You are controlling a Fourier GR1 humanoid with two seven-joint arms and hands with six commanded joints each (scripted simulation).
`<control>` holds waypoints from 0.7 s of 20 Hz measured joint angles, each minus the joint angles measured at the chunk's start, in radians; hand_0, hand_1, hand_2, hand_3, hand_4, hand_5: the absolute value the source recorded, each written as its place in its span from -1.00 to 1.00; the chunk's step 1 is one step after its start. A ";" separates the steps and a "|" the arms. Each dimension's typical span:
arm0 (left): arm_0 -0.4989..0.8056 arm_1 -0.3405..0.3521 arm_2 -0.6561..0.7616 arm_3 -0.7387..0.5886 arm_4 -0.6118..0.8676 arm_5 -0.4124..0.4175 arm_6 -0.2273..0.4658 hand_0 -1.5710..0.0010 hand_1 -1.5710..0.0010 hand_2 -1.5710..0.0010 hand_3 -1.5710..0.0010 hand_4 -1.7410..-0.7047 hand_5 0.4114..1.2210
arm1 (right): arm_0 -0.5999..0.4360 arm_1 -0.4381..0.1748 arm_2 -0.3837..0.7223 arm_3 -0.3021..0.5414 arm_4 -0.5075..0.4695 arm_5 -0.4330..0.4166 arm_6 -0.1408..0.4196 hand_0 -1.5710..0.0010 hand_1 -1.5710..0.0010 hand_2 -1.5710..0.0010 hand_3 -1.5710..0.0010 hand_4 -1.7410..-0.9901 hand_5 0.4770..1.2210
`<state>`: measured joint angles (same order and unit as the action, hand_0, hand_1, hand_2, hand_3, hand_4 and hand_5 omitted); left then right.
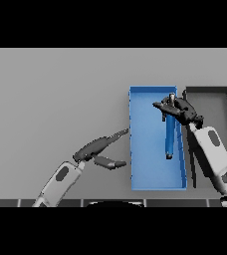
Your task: Pick up the blue pipe and place it into the blue bin.
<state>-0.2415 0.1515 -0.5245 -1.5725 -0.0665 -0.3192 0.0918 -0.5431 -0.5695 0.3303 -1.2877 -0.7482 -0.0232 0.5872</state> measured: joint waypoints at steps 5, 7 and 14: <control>0.010 -0.004 -0.008 -0.010 -0.002 0.005 0.004 1.00 1.00 1.00 1.00 0.64 -0.90 | -0.079 -0.098 0.211 0.065 -0.182 -0.076 0.000 0.45 0.51 0.54 0.63 0.33 0.62; 0.004 -0.001 0.002 -0.002 0.005 0.004 0.017 1.00 1.00 1.00 1.00 0.64 -0.90 | -0.122 -0.143 0.347 0.076 -0.211 -0.071 0.023 0.65 0.69 0.70 0.76 0.50 0.34; 0.012 0.007 0.000 -0.023 0.008 0.001 -0.004 1.00 1.00 1.00 1.00 0.61 -0.89 | -0.148 -0.165 0.453 0.111 -0.081 -0.024 -0.010 0.93 0.93 0.94 0.95 0.64 -0.30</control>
<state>-0.2296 0.1589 -0.5247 -1.5952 -0.0586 -0.3181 0.0878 -0.6910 -0.7343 0.7830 -1.1767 -0.8291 -0.0473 0.5769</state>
